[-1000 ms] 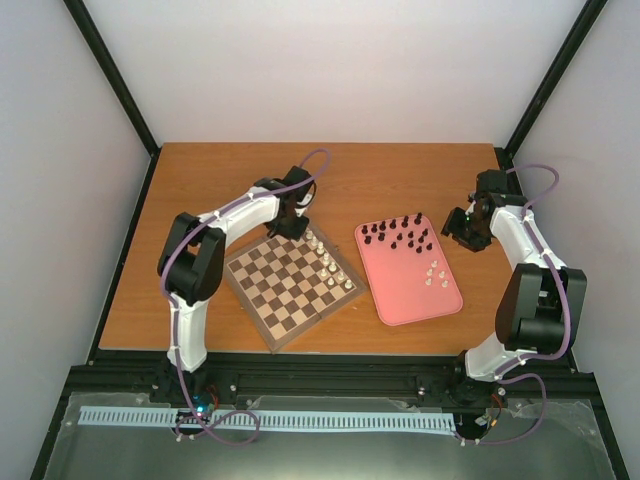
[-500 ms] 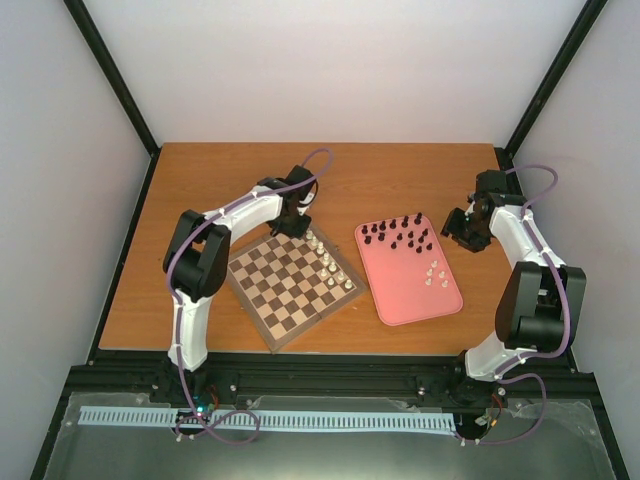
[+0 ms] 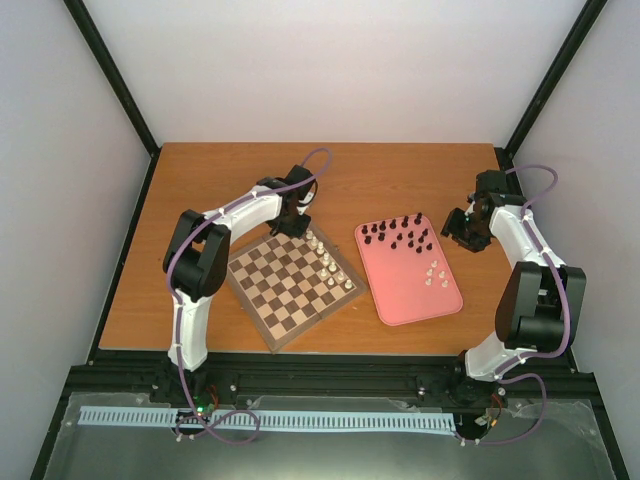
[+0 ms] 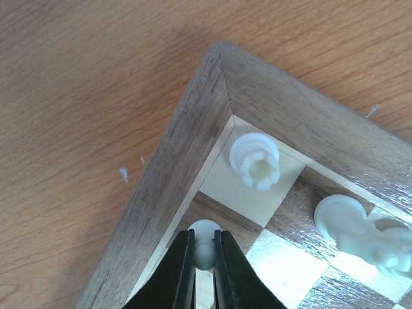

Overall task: Set up the chess pieces on the board
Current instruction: Place the chess piece on the chessboard.

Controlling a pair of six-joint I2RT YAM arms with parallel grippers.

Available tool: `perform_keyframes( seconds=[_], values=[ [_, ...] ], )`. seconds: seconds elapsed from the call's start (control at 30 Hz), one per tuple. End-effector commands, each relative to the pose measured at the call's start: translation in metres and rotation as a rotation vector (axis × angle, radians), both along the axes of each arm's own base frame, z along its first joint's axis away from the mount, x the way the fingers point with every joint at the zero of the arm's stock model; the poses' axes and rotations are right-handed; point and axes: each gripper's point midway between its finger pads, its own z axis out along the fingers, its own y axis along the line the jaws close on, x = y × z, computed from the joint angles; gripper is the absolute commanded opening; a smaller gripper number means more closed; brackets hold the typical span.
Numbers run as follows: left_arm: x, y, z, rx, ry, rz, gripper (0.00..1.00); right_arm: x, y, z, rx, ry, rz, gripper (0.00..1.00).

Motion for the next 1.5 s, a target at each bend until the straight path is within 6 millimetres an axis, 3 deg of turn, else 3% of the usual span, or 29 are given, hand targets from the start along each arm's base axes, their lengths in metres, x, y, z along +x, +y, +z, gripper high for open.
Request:
perform_keyframes(
  seconds=[0.0,0.5,0.8,0.93,1.1,1.3,1.47],
  values=[
    [0.011,0.0,0.009,-0.025,-0.026,0.021,0.03,-0.001,-0.001,-0.001,0.007,0.004,0.009,0.54],
    [0.004,-0.002,0.01,-0.051,-0.017,0.015,0.16,-0.001,0.0,-0.001,0.007,0.002,0.014,0.54],
    [0.005,-0.001,0.013,-0.044,-0.024,0.016,0.19,-0.003,0.0,-0.004,0.012,0.008,0.013,0.54],
    [0.005,-0.001,0.018,-0.051,-0.032,0.015,0.25,-0.002,0.001,-0.004,0.015,0.003,0.013,0.54],
    [0.004,-0.003,0.026,-0.069,-0.044,0.009,0.36,-0.002,0.002,-0.004,0.019,0.001,0.015,0.54],
    [0.002,0.001,0.04,-0.062,-0.063,0.012,0.4,-0.002,0.002,-0.003,0.022,0.0,0.016,0.54],
    [-0.006,0.007,0.073,-0.074,-0.097,0.023,0.44,-0.002,0.002,-0.001,0.019,-0.004,0.014,0.54]
  ],
)
